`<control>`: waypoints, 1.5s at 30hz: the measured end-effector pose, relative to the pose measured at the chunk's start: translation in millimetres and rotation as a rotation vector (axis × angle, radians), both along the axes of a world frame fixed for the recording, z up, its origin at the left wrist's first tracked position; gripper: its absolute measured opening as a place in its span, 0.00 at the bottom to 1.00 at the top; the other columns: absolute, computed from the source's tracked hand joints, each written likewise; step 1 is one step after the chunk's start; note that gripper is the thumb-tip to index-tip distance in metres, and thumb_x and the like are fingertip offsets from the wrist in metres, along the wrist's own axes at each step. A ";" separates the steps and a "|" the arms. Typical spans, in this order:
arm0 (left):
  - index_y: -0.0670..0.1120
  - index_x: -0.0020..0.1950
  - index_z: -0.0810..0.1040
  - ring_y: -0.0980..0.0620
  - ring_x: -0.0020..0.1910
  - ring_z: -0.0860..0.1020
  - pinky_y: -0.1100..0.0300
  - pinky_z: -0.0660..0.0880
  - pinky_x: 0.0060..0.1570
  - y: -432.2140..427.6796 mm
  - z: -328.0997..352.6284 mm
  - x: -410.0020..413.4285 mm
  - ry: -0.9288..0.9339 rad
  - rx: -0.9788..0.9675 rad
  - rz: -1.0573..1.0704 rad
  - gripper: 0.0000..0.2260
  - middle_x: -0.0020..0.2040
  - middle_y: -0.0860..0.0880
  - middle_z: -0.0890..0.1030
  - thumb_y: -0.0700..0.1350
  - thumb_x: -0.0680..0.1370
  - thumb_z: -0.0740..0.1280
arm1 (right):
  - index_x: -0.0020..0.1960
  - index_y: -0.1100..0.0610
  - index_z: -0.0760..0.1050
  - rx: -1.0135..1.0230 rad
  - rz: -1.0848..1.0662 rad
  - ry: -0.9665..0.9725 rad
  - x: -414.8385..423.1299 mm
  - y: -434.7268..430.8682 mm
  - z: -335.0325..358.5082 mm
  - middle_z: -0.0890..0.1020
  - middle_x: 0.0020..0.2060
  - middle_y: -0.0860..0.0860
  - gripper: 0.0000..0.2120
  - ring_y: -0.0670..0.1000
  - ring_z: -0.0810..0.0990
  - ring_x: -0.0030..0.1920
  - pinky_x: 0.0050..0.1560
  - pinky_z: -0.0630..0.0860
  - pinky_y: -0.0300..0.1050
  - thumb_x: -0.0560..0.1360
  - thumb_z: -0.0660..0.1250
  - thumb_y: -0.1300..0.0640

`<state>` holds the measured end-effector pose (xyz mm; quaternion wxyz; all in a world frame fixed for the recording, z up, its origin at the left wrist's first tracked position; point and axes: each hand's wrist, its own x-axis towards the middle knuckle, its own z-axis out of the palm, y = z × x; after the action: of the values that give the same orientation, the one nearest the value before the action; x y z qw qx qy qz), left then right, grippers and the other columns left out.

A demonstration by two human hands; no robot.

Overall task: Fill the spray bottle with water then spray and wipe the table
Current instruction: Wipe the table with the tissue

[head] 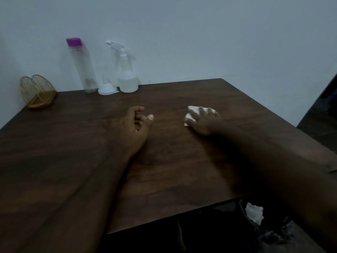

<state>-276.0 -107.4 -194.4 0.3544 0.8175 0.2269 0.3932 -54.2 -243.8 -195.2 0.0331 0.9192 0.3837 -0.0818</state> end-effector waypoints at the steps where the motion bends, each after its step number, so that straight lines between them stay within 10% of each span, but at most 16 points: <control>1: 0.52 0.62 0.72 0.68 0.43 0.76 0.74 0.71 0.41 -6.1 -0.7 2.9 0.008 -0.002 -0.038 0.14 0.45 0.59 0.77 0.54 0.78 0.66 | 0.79 0.40 0.41 -0.013 -0.052 -0.019 13.5 -26.0 -1.0 0.44 0.80 0.56 0.33 0.65 0.45 0.78 0.76 0.45 0.64 0.78 0.42 0.30; 8: 0.57 0.59 0.72 0.56 0.50 0.79 0.55 0.77 0.53 -17.4 -0.5 14.1 -0.073 -0.205 -0.114 0.15 0.51 0.54 0.79 0.63 0.78 0.60 | 0.80 0.45 0.43 -0.012 -0.365 -0.025 9.3 -141.7 -7.4 0.47 0.80 0.59 0.35 0.66 0.46 0.78 0.76 0.46 0.63 0.77 0.40 0.31; 12: 0.49 0.59 0.74 0.56 0.48 0.80 0.51 0.77 0.56 -8.6 6.2 8.6 -0.214 -0.298 0.030 0.12 0.50 0.52 0.81 0.54 0.82 0.58 | 0.75 0.38 0.50 -0.100 0.155 -0.190 -70.8 -113.9 -8.3 0.48 0.79 0.61 0.37 0.73 0.52 0.74 0.71 0.53 0.72 0.71 0.29 0.27; 15: 0.48 0.56 0.73 0.57 0.45 0.79 0.52 0.77 0.54 -4.6 10.3 1.5 -0.337 -0.307 0.098 0.11 0.47 0.52 0.80 0.53 0.83 0.57 | 0.77 0.46 0.60 0.105 0.491 -0.207 -132.6 -62.4 -11.4 0.56 0.78 0.62 0.27 0.73 0.56 0.74 0.69 0.55 0.72 0.82 0.47 0.38; 22: 0.49 0.57 0.73 0.58 0.46 0.80 0.60 0.76 0.48 5.2 10.4 -11.0 -0.411 -0.195 0.205 0.19 0.50 0.50 0.81 0.62 0.79 0.55 | 0.80 0.47 0.44 0.059 0.640 0.014 -165.8 63.7 3.8 0.46 0.80 0.56 0.28 0.61 0.44 0.79 0.75 0.39 0.67 0.83 0.44 0.41; 36: 0.53 0.57 0.72 0.55 0.46 0.80 0.59 0.76 0.48 -0.4 0.3 -0.3 -0.245 -0.169 0.048 0.11 0.48 0.52 0.81 0.57 0.82 0.58 | 0.79 0.42 0.44 -0.066 -0.038 -0.027 7.4 -41.5 1.9 0.41 0.80 0.58 0.31 0.65 0.41 0.78 0.70 0.37 0.74 0.79 0.39 0.33; 45: 0.51 0.53 0.74 0.55 0.43 0.80 0.60 0.76 0.44 -12.9 10.2 3.7 -0.254 -0.254 0.078 0.13 0.46 0.51 0.82 0.58 0.81 0.58 | 0.80 0.51 0.50 0.001 -0.234 -0.089 -61.1 -165.3 -10.2 0.49 0.77 0.66 0.41 0.67 0.47 0.77 0.75 0.47 0.66 0.75 0.33 0.29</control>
<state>-272.3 -120.3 -184.3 0.4649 0.7005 0.2595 0.4751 -115.3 -409.1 -205.4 0.0397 0.9605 0.2719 -0.0439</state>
